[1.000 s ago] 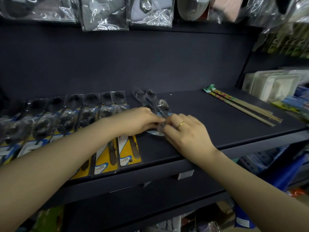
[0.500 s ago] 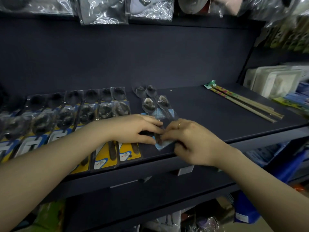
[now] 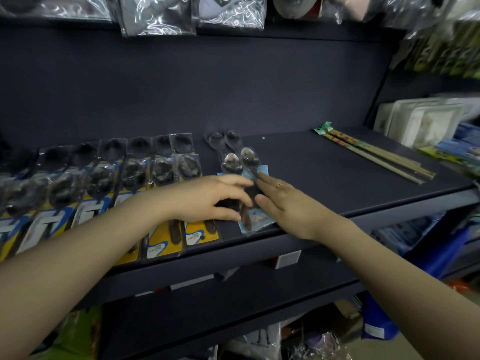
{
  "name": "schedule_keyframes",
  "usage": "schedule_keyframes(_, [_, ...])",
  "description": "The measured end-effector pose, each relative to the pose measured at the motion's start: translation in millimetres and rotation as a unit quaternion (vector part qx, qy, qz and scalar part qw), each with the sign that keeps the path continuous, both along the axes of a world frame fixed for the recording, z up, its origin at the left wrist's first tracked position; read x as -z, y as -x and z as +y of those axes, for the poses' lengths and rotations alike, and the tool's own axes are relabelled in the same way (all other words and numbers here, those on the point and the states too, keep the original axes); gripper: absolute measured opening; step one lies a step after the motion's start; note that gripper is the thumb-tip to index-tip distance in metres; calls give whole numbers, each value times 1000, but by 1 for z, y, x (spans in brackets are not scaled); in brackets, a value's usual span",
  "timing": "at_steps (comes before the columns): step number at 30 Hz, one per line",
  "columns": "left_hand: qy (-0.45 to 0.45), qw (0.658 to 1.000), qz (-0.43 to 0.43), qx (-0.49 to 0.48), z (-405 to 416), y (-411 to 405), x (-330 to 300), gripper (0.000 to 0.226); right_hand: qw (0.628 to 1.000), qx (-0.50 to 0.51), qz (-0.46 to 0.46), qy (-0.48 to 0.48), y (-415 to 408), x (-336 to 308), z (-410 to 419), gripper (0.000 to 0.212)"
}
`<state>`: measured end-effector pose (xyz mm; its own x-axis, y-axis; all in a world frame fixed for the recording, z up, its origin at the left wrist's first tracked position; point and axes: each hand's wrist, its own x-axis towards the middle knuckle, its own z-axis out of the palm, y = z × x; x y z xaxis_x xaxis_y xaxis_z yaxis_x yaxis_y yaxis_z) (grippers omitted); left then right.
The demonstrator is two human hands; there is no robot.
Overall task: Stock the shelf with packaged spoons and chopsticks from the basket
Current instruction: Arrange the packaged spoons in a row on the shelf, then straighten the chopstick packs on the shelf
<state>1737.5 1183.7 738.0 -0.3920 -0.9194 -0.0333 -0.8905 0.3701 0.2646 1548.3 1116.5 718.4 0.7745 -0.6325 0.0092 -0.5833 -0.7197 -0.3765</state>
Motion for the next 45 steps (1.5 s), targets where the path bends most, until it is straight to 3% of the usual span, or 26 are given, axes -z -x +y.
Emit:
schedule_keyframes(3, [-1,1000,8,-23,-1,-1,0,26,998,-6,-44,-50,0,-5,10,48])
schedule_keyframes(8, [4,999,-16,-31,-2,5,-10,22,998,-52,-36,-29,-1,-7,12,50])
schedule_keyframes(11, [59,997,-20,-55,-4,12,-20,25,989,-69,-118,-50,12,-16,-2,46])
schedule_keyframes(14, [129,989,5,-72,-17,34,-32,31,984,-49,-171,11,34,-24,-31,37])
schedule_keyframes(20, [151,984,-45,-82,-76,108,-47,24,980,89,-118,136,108,-20,-142,25])
schedule_keyframes(24, [127,982,-87,-110,-126,161,-50,30,972,157,15,173,166,-15,-205,43])
schedule_keyframes(28, [52,983,-106,-139,-173,197,-35,45,974,107,130,149,193,-8,-229,47])
schedule_keyframes(33, [-9,982,-82,-172,-216,220,-10,55,986,-24,86,143,198,3,-218,50])
schedule_keyframes(36, [-52,974,-80,-207,-228,229,2,58,993,-98,11,70,202,-2,-213,38])
schedule_keyframes(38, [-67,969,-85,-221,-229,233,7,65,992,-105,-73,16,205,-10,-220,32])
schedule_keyframes(40, [-69,968,-83,-228,-229,235,8,71,989,-38,-139,35,207,-18,-236,31])
schedule_keyframes(42, [-71,966,-77,-235,-231,235,6,75,991,38,-112,63,207,-23,-252,32])
schedule_keyframes(45, [-71,966,-69,-240,-239,234,4,78,993,74,9,92,203,-19,-262,32])
